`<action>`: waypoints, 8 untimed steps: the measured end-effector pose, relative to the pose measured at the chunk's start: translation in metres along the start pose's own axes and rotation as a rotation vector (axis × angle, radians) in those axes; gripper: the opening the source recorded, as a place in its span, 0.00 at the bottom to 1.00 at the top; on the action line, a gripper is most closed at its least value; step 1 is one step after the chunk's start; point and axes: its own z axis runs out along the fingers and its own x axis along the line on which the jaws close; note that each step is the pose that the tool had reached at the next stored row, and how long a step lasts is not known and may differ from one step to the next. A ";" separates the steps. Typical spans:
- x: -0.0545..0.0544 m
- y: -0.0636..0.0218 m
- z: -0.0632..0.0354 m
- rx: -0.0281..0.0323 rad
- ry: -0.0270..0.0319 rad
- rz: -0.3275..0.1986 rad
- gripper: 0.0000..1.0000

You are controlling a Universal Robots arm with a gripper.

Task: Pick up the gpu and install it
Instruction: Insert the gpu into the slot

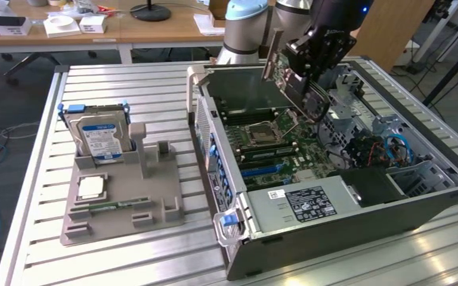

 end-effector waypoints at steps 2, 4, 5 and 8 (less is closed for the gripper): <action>0.000 0.0000 0.0004 0.0002 0.0018 -0.036 0.27; 0.000 0.0000 0.0008 0.0005 0.0032 -0.064 0.27; 0.000 0.0000 0.0013 0.0008 0.0052 -0.102 0.27; 0.000 -0.0001 0.0021 0.0010 0.0079 -0.157 0.27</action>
